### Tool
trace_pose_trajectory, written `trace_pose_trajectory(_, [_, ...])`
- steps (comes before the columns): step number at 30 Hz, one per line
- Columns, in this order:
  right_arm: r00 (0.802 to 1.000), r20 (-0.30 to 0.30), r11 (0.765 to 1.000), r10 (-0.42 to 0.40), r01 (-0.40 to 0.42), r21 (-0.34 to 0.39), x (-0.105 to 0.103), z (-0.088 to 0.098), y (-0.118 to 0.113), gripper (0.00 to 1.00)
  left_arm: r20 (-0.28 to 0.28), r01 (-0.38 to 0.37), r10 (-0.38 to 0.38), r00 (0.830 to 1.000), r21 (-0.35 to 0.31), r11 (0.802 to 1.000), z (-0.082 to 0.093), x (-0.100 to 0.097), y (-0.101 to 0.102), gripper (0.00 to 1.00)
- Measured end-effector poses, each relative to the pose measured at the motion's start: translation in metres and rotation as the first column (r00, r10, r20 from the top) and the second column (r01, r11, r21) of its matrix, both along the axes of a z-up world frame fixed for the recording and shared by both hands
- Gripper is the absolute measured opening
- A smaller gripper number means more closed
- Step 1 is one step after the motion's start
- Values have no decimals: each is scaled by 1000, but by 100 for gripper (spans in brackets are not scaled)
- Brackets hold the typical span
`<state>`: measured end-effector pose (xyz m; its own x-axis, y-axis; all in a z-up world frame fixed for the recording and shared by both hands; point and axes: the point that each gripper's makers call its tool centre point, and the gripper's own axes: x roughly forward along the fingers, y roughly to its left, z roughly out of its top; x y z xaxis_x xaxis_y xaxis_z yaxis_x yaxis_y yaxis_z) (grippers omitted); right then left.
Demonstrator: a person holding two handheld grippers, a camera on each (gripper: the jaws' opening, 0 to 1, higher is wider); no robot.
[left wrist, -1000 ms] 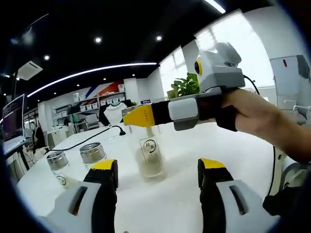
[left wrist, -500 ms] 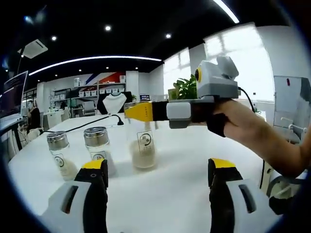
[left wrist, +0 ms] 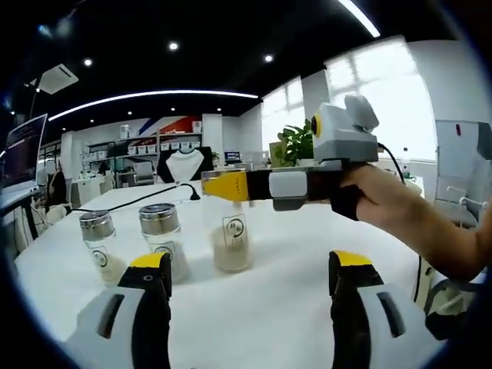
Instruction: Rotate the seasoning bottle until the label or dispensing opening points toward the visible target arrow and the bottle remains upright within the marked orientation range
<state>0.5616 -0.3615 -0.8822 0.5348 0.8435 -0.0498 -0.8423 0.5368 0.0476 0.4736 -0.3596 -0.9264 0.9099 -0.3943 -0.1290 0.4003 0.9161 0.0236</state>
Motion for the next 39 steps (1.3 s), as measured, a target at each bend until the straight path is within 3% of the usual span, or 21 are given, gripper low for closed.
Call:
trace_pose_trajectory(9, [998,-53,999,22,-20,36,0,-6,-3,38,-4,-7,7,1000,45,999,-2,6,5,88])
trace_pose_trajectory(13, [999,-45,1000,17,-17,11,-1,-7,-3,38,1,-2,2,1000,54,999,-1,5,3,88])
trace_pose_trajectory(16, [999,-43,998,8,-11,-57,-1,-16,-4,47,2,0,0,1000,61,998,-3,7,2,88])
trace_pose_trajectory(19, [998,-53,998,16,-20,-60,-4,-18,-3,55,-7,-6,6,1000,73,997,-5,10,5,88])
trace_pose_trajectory(30, [999,-30,999,14,-16,-40,-6,-9,-7,55,6,-27,27,1000,68,997,1,13,15,89])
trace_pose_trajectory(33, [1000,-20,1000,22,-22,-1,-8,-1,-10,57,-1,-29,29,1000,31,999,3,13,16,90])
trace_pose_trajectory(39, [1000,6,1000,-2,2,-20,-3,4,-20,61,-2,-24,24,1000,36,999,6,13,15,94])
